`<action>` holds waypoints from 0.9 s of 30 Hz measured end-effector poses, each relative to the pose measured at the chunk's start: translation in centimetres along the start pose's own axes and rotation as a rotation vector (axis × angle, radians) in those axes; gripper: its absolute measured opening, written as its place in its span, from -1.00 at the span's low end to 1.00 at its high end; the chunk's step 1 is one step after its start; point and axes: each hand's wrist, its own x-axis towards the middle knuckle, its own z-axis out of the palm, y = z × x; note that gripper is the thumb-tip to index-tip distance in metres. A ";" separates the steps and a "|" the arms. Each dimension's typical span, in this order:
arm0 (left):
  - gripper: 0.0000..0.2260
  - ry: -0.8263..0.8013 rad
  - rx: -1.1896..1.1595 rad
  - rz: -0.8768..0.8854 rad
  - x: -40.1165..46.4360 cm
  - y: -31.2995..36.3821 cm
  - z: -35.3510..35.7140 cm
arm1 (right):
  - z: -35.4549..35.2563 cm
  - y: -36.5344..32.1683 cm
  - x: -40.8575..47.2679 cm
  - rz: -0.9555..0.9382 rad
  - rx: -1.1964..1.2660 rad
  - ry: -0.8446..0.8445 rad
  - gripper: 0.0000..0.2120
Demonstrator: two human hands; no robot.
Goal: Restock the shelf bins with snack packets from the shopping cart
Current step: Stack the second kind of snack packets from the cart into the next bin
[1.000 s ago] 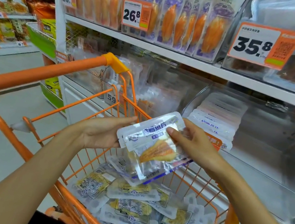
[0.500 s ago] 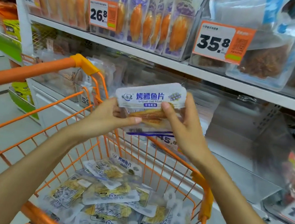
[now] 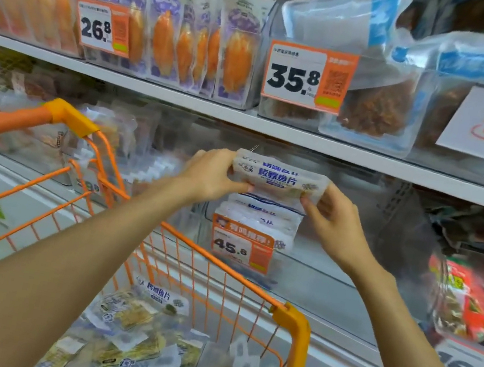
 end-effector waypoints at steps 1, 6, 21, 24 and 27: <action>-0.66 -0.001 0.051 0.008 0.3 0.2 -0.1 | -0.1 0.4 0.1 0.016 0.023 -0.008 -0.69; -0.60 -0.083 0.193 0.012 1.2 0.6 -0.4 | 0.1 1.9 0.6 0.098 0.107 -0.034 -0.70; -0.56 -0.092 0.292 0.095 1.2 -0.7 -0.4 | 0.4 3.2 1.3 0.213 -0.182 -0.162 -0.75; -0.63 -0.064 0.310 0.108 1.0 -0.6 -0.6 | -0.3 2.5 2.2 0.261 -0.177 -0.247 -0.73; -0.67 -0.047 0.345 0.121 1.1 -0.4 -1.0 | -0.9 1.4 3.0 0.271 -0.102 -0.189 -0.70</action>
